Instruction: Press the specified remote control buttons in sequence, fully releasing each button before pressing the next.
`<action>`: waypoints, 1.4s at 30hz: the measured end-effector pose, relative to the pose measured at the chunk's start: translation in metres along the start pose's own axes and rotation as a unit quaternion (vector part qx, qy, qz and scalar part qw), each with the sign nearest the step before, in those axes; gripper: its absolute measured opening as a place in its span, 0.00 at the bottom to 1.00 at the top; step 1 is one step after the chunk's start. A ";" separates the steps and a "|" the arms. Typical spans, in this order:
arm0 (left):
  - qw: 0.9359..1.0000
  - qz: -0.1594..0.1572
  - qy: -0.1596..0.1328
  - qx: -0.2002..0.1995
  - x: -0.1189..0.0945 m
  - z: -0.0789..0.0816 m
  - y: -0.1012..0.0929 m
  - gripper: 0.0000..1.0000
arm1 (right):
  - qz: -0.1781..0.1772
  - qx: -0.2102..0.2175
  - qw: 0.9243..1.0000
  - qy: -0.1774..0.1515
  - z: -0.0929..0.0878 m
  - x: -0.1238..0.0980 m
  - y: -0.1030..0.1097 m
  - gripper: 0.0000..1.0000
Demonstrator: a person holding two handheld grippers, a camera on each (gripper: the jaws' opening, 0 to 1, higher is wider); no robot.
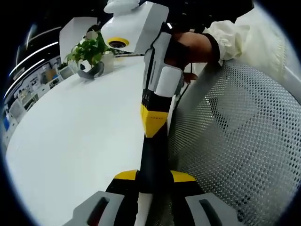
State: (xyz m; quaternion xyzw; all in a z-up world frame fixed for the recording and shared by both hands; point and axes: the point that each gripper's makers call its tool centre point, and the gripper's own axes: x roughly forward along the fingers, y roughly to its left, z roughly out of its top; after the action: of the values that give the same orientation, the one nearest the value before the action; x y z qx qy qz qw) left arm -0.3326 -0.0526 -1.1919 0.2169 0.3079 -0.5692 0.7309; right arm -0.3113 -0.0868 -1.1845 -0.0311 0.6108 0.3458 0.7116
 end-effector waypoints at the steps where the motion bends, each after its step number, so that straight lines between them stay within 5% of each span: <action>1: 1.000 0.003 0.000 -0.001 0.000 0.000 0.001 0.24 | 0.000 0.000 1.000 0.001 0.000 0.000 0.001 0.00; 23: 1.000 0.013 -0.004 -0.001 -0.002 -0.001 0.004 0.24 | 0.000 -0.024 1.000 0.002 0.001 0.001 0.004 0.00; 42: 1.000 0.016 -0.004 0.003 -0.002 -0.001 0.005 0.24 | 0.010 0.002 1.000 -0.007 0.003 0.002 0.002 0.00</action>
State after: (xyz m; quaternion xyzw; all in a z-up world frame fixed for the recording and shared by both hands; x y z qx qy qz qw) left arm -0.3281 -0.0493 -1.1916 0.2213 0.3000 -0.5592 0.7404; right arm -0.3093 -0.0833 -1.1849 -0.0212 0.6067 0.3525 0.7122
